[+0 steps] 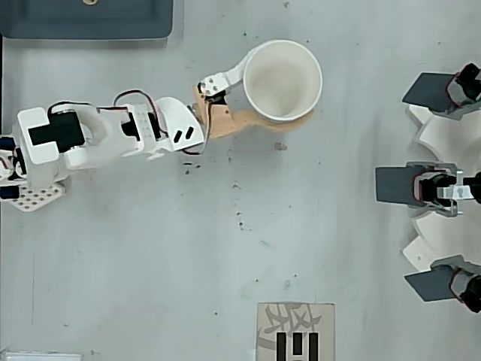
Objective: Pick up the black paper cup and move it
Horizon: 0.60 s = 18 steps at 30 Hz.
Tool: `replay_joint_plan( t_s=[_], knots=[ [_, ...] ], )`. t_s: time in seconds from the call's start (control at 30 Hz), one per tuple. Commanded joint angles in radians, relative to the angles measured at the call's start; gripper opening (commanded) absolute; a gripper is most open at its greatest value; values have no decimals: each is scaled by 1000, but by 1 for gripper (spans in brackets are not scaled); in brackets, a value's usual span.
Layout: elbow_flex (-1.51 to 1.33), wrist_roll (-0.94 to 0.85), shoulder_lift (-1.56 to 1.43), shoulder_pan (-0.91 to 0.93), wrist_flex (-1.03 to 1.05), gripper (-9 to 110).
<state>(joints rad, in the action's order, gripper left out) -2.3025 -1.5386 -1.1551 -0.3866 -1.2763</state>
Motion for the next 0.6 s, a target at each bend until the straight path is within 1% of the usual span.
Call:
replay_joint_plan(
  t_s=[0.0,0.3,0.5,0.57],
  knots=[
    [48,8,-5,-9,-5,14],
    [44,5,-15,-8,-34,8],
    [2,-8,-41,-8,-84,10],
    [-21,-9,-51,-8,-118,8]
  ],
)
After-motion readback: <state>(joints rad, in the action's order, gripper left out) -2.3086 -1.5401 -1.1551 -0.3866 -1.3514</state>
